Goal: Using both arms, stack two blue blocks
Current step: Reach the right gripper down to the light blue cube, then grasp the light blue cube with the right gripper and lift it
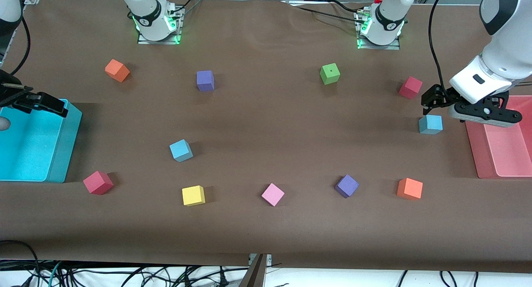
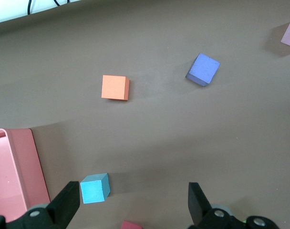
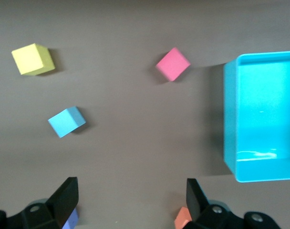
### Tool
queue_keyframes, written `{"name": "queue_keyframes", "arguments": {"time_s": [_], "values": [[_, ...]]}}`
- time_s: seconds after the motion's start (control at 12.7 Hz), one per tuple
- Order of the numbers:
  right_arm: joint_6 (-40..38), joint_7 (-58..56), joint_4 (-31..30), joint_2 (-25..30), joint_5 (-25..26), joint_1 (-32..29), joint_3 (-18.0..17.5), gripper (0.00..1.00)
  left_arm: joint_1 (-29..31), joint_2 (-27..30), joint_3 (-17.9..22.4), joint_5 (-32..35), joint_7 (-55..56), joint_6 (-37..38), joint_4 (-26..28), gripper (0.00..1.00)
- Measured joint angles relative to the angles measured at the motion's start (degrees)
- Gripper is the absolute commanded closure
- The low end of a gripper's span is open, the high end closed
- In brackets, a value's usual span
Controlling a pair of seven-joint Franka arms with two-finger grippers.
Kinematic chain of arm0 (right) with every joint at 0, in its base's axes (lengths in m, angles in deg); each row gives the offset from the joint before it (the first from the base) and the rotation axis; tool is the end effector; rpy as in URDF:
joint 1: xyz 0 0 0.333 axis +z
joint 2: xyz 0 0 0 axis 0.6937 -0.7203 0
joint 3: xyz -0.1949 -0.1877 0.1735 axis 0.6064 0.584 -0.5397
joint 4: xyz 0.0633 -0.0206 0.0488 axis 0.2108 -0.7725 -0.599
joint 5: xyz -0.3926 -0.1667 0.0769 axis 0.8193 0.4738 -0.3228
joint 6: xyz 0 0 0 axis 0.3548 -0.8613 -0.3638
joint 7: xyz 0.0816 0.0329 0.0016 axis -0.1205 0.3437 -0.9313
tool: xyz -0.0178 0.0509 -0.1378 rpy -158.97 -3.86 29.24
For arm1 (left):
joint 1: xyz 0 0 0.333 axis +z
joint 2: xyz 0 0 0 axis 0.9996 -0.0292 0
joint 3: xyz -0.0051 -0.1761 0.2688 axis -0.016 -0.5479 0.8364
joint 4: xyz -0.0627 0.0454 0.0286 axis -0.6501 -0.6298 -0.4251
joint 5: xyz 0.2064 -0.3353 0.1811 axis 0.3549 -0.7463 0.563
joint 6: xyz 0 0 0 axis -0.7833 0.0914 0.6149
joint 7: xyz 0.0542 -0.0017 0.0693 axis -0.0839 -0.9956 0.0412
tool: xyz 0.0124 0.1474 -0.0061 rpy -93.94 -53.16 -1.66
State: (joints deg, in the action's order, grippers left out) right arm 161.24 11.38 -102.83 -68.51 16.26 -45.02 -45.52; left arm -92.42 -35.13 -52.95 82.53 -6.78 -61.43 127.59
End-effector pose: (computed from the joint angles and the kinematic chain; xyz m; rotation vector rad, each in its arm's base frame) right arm 0.6554 -0.0099 0.5224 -3.1318 0.1249 0.0757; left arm 0.6207 -0.0597 0.5136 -3.0637 0.3358 -0.0966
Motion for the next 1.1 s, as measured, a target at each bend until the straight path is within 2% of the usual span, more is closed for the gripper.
{"name": "queue_keyframes", "arguments": {"time_s": [0.39, 0.94, 1.1], "values": [[4.64, -0.01, -0.15, -11.22, -2.15, 5.66, -0.87, 0.0, 0.0, -0.05, -0.03, 0.0, 0.0, 0.0, 0.07, 0.0], [16.59, -9.65, -0.71, -23.1, -2.17, 13.53, -1.1, 0.0, 0.0, -0.05, -0.07, 0.0, 0.0, 0.0, 0.12, 0.0], [20.14, -11.29, -2.54, -24.77, -2.17, 15.0, -1.12, 0.0, 0.0, -0.05, -0.07, 0.01, 0.0, 0.0, 0.12, 0.0]]}}
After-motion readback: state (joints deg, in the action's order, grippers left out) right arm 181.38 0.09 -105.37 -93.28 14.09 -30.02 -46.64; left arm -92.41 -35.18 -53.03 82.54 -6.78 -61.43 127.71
